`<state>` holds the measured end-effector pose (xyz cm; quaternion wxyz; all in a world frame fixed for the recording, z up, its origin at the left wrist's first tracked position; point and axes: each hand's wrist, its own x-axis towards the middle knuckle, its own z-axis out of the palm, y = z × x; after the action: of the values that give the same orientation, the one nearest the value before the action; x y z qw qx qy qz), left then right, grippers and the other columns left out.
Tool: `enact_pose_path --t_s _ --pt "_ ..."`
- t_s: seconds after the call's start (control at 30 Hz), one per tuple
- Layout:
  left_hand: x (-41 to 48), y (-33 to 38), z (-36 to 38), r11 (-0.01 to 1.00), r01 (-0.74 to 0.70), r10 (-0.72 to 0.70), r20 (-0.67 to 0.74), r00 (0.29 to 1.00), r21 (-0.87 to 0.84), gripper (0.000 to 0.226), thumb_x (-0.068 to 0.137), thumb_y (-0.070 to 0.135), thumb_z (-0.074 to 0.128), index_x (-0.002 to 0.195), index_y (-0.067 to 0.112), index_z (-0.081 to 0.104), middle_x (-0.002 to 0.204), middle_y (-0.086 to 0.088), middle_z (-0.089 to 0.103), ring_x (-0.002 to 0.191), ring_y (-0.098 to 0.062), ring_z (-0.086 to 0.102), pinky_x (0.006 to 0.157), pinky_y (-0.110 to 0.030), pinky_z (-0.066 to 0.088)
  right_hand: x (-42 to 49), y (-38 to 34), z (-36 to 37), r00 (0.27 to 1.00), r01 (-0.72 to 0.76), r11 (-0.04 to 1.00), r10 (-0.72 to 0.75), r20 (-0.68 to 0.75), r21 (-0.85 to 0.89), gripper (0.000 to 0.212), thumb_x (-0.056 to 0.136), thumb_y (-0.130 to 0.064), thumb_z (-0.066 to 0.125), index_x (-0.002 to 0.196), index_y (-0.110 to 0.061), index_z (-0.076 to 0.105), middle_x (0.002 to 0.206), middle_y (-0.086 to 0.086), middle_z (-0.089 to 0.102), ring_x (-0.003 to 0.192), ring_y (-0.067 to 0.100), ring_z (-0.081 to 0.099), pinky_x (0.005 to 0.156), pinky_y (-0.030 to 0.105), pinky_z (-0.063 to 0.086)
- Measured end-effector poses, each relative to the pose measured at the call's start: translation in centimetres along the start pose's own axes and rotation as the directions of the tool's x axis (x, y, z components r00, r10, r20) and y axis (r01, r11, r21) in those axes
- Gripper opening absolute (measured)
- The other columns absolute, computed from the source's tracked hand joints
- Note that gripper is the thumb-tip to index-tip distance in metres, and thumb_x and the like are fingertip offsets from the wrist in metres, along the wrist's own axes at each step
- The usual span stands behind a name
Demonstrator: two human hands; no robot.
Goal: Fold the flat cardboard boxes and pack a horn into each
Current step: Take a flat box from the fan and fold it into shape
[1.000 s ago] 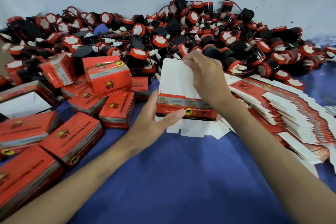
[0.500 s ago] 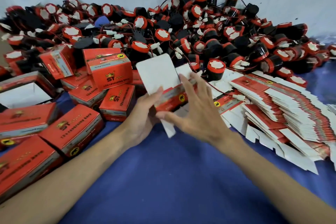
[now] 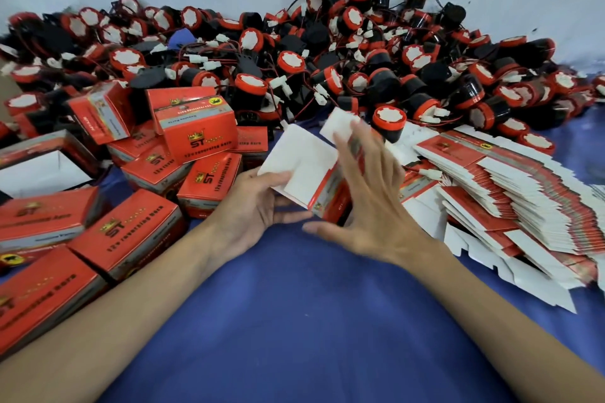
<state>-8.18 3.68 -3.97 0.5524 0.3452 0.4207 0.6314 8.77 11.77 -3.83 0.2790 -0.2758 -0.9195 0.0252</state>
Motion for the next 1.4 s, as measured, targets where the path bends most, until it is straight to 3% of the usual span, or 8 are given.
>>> enact_pose_path --t_s 0.3,0.43,0.6,0.87,1.0,1.17,1.27,1.4 --pt "-0.3 0.6 -0.9 0.986 0.042 -0.038 0.027 0.999 -0.163 0.025 0.083 0.015 0.050 0.078 0.011 0.074 0.062 -0.002 0.068 0.054 -0.010 0.065 0.053 -0.023 0.055 0.0 0.5 -1.6 0.958 -0.269 0.831 0.181 0.221 0.487 0.114 0.055 -0.075 0.055 0.151 -0.032 0.010 0.151 -0.016 0.018 0.140 0.003 0.016 0.111 0.029 0.018" --pt "-0.5 0.7 -1.0 0.986 0.071 -0.096 0.165 0.982 0.152 0.061 0.058 0.033 0.089 0.109 0.008 0.065 0.092 -0.009 0.074 0.080 -0.020 0.072 0.058 -0.027 0.057 -0.1 1.5 -2.7 0.959 -0.279 0.776 0.253 0.126 0.565 0.096 0.063 -0.068 0.059 0.146 -0.030 0.031 0.147 -0.010 0.036 0.133 0.003 0.034 0.107 0.030 0.029" --pt "-0.8 0.3 0.2 0.917 -0.054 0.023 0.083 0.996 0.395 0.034 0.073 0.019 0.076 0.106 0.019 0.066 0.094 -0.003 0.075 0.081 -0.020 0.073 0.057 -0.028 0.057 -0.1 2.0 -2.9 0.968 -0.208 0.729 0.251 0.028 0.652 0.075 0.072 -0.058 0.055 0.138 -0.023 0.047 0.142 -0.006 0.048 0.132 0.005 0.040 0.098 0.019 0.032" --pt "-0.4 -0.5 0.5 0.877 -0.181 0.266 -0.135 0.955 0.445 0.049 0.078 0.008 0.077 0.116 0.031 0.058 0.109 0.003 0.069 0.095 -0.019 0.069 0.064 -0.035 0.059 0.2 2.0 -3.9 0.966 -0.022 0.691 0.202 -0.163 0.723 0.050 0.078 -0.041 0.058 0.124 -0.021 0.055 0.129 0.000 0.058 0.121 0.009 0.053 0.094 0.055 0.046" --pt "0.0 -1.1 0.4 0.430 -0.204 0.648 -0.144 0.748 0.880 0.064 0.065 0.023 0.089 0.109 0.022 0.044 0.110 0.001 0.039 0.100 -0.018 0.048 0.085 -0.034 0.048 0.2 1.8 -3.5 0.953 0.066 0.748 0.149 -0.265 0.660 0.051 0.082 -0.039 0.054 0.123 -0.009 0.057 0.120 0.006 0.062 0.091 -0.010 0.057 0.076 0.019 0.045" --pt "-0.1 -1.4 0.0 -0.052 -0.344 0.703 0.278 0.654 0.938 0.023 0.068 0.000 0.081 0.075 0.005 0.060 0.071 0.002 0.052 0.065 -0.017 0.049 0.063 -0.032 0.038 0.3 1.7 -3.0 0.918 0.166 0.764 0.110 -0.380 0.624 0.047 0.084 -0.030 0.046 0.119 0.000 0.058 0.114 0.017 0.063 0.108 0.035 0.058 0.088 0.053 0.047" --pt "-0.5 -0.8 0.3 0.175 -0.410 0.573 0.247 0.782 0.895 0.007 0.087 0.006 0.068 0.082 0.002 0.073 0.075 -0.003 0.071 0.064 -0.018 0.064 0.060 -0.034 0.048 0.2 1.9 -2.9 0.909 0.150 0.765 0.142 -0.391 0.626 0.046 0.086 -0.029 0.044 0.118 0.000 0.058 0.113 0.016 0.063 0.107 0.034 0.058 0.087 0.052 0.048" --pt "-1.3 0.1 1.3 0.729 -0.135 0.103 0.088 0.991 0.671 0.048 0.092 0.049 0.030 0.102 0.027 0.071 0.098 0.020 0.071 0.090 0.003 0.065 0.075 -0.007 0.045 0.1 1.7 -2.5 0.907 0.113 0.802 0.158 -0.391 0.587 0.047 0.087 -0.030 0.042 0.113 0.004 0.061 0.108 0.012 0.064 0.103 0.026 0.060 0.086 0.036 0.045"
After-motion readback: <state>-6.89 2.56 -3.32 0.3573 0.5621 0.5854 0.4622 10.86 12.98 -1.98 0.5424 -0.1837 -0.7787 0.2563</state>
